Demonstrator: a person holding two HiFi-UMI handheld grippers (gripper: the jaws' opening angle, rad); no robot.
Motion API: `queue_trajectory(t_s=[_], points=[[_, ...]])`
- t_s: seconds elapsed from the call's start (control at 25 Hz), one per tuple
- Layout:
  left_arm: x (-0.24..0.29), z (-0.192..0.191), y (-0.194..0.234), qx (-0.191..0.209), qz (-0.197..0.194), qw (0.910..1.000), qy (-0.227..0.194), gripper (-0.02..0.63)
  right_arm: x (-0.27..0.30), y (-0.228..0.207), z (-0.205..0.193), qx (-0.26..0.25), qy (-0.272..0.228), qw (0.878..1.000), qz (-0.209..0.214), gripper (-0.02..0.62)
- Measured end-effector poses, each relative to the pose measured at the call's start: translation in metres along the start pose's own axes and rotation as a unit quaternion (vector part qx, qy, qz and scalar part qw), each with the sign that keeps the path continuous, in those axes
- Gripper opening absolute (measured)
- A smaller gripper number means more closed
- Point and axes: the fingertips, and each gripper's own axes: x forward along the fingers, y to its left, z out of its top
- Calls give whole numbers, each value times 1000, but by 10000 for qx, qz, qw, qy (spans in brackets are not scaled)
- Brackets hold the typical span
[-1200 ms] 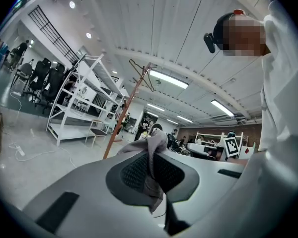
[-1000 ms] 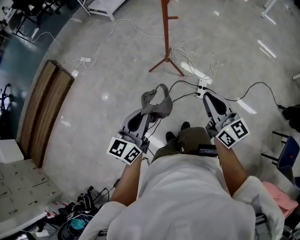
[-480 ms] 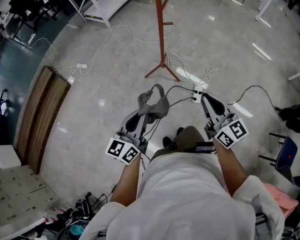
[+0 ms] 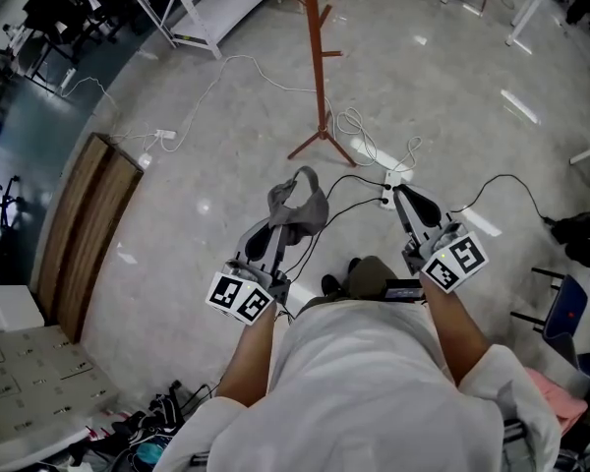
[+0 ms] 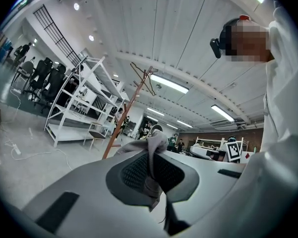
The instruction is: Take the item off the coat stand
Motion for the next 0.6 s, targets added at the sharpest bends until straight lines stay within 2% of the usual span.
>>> queue_trajectory(t_s=[0.6], points=[[42,0,-24,-62,-267,9996,120,26,-23,-26,10,-80,64,9998,-191,26]])
